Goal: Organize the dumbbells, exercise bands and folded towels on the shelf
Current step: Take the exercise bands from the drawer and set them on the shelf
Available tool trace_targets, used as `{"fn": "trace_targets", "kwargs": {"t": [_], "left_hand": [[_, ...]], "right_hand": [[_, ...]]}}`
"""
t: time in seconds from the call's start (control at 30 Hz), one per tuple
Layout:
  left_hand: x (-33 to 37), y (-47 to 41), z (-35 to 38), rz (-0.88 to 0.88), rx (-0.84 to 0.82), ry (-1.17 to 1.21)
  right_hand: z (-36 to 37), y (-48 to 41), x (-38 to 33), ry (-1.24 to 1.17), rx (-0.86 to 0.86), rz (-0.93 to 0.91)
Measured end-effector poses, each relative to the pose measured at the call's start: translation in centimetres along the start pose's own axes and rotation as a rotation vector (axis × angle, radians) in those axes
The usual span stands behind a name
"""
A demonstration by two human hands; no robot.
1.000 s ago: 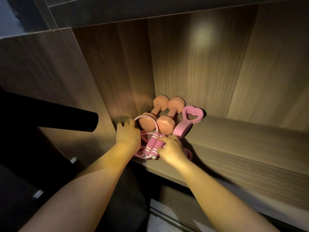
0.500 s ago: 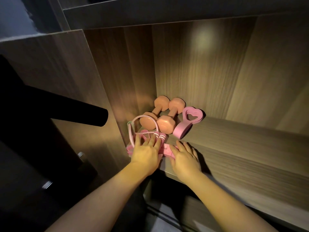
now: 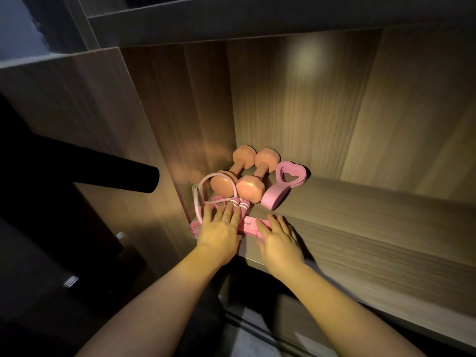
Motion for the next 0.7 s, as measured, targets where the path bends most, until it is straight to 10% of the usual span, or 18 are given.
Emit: {"fn": "trace_targets", "kwargs": {"t": [0.7], "left_hand": [[12.2,26.9,-5.9,-0.076,0.195,0.515]], "right_hand": [[-7.8,32.5,5.4,-0.053,0.090,0.172]]}}
Point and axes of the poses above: each hand's wrist, its own y-axis away from the middle knuckle, its own z-axis out of the palm, x = y × z, the point moved 10 cm from there along -y, towards the middle knuckle, and after that the axes turned 8 degrees about z, right-handed, at the moved point
